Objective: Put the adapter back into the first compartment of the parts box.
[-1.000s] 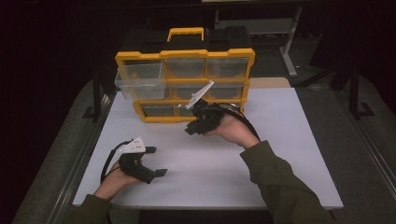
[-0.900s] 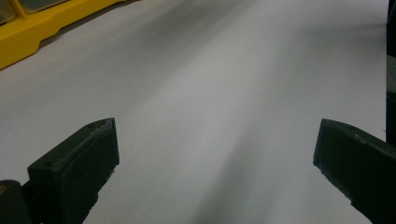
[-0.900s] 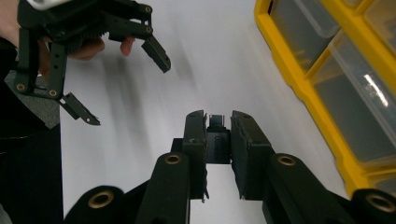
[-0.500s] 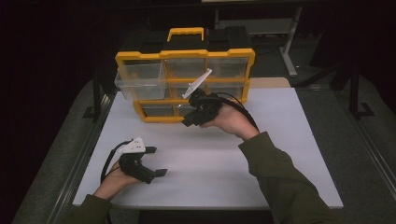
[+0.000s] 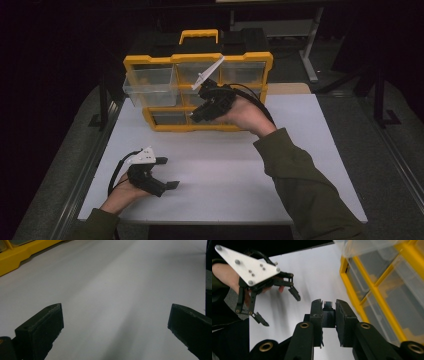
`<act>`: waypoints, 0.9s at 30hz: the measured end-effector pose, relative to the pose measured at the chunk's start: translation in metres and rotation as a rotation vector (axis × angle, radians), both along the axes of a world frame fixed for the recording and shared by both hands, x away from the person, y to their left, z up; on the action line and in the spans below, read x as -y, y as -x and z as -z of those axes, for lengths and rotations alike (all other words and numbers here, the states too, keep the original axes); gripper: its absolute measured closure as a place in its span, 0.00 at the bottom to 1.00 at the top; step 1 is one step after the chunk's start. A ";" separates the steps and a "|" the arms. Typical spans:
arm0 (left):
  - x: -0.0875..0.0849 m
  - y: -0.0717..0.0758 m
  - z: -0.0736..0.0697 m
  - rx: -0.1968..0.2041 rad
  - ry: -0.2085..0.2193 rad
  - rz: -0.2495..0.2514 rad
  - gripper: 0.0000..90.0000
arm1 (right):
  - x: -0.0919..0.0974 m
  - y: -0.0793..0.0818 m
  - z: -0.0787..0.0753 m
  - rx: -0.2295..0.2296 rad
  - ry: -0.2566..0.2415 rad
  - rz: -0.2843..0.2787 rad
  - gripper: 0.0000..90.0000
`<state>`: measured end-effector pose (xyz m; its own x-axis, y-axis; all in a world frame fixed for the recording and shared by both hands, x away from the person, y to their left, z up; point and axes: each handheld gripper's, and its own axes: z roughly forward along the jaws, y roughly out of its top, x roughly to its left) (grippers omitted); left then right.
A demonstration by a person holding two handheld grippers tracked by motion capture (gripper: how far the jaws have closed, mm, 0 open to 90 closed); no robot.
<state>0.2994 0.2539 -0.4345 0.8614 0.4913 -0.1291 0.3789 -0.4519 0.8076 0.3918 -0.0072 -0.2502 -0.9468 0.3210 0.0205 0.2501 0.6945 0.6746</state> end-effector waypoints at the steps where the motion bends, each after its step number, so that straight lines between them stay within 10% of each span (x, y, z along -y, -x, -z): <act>1: 0.000 0.000 0.000 0.000 0.000 0.000 0.00 | 0.000 0.000 0.000 0.000 0.000 0.000 0.84; 27: 0.000 0.000 0.000 -0.002 0.002 0.002 0.00 | -0.018 -0.020 -0.062 0.061 -0.049 0.013 0.84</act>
